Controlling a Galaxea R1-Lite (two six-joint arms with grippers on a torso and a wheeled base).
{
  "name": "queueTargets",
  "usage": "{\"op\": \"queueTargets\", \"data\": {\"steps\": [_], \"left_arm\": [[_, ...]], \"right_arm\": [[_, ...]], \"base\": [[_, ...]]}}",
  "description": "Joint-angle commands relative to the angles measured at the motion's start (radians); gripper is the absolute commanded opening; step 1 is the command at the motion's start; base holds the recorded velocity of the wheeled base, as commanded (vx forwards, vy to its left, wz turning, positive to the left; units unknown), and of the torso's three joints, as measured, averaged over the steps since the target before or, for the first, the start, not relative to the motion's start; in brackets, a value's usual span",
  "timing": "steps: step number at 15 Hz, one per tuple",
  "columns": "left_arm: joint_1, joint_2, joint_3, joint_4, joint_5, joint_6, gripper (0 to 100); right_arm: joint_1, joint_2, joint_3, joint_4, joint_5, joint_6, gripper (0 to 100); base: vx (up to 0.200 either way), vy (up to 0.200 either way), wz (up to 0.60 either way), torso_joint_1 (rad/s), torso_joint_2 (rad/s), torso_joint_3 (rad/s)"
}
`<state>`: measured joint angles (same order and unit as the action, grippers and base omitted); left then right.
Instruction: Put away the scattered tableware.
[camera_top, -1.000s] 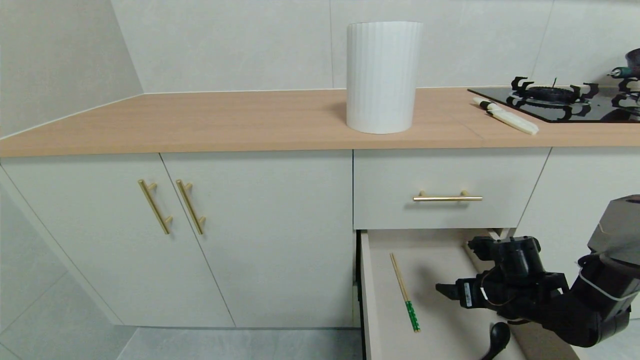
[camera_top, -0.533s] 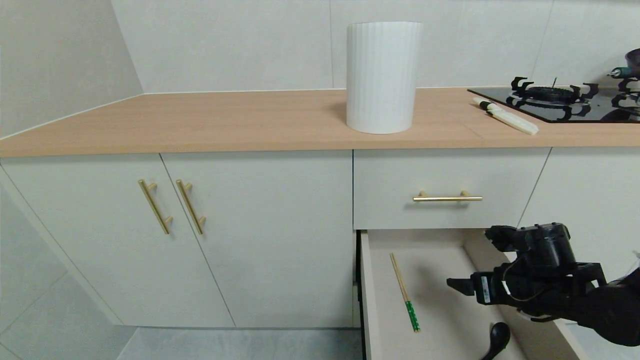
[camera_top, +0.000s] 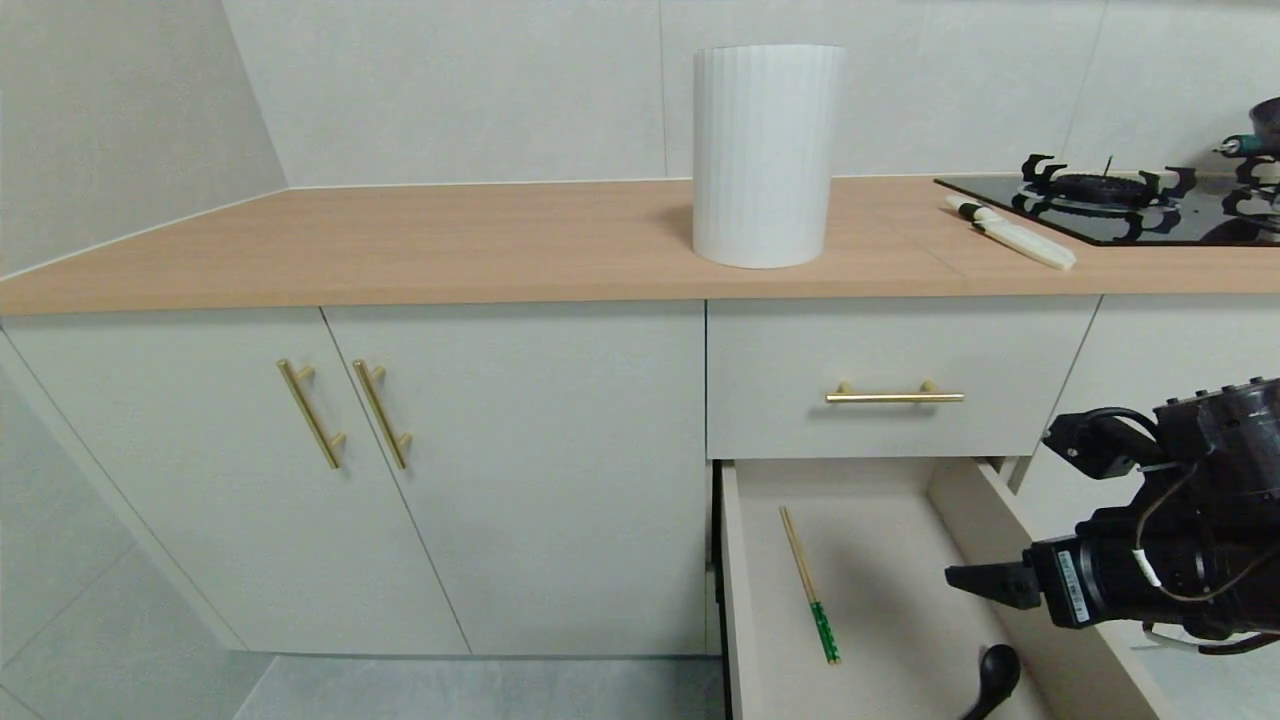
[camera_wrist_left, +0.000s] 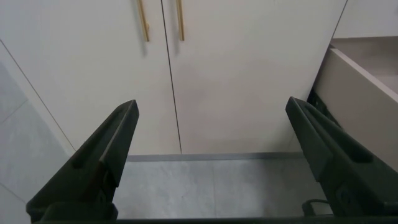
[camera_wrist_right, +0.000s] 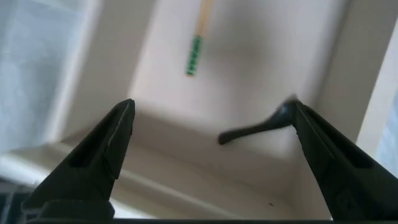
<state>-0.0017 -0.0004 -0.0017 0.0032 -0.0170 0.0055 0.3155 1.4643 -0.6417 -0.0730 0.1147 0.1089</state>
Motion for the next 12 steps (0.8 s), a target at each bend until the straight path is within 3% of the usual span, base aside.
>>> {"op": "queueTargets", "data": {"steps": [1, 5, 12], "left_arm": [[0.0, 0.0, 0.0, 0.0, 0.0, -0.001, 100], [0.0, 0.0, 0.0, 0.0, 0.0, -0.002, 100], [0.0, 0.0, 0.0, 0.0, 0.0, -0.002, 100]], "right_arm": [[0.016, -0.055, -0.007, 0.001, 0.0, 0.0, 100], [0.054, -0.058, -0.001, 0.094, 0.003, -0.045, 100], [0.123, -0.028, 0.045, 0.352, 0.086, -0.285, 100]], "base": [[-0.2, 0.0, 0.0, -0.002, 0.0, 0.002], [-0.2, 0.0, 0.0, 0.0, 0.0, 0.004], [0.0, 0.0, 0.0, 0.0, 0.0, 0.0]]}}
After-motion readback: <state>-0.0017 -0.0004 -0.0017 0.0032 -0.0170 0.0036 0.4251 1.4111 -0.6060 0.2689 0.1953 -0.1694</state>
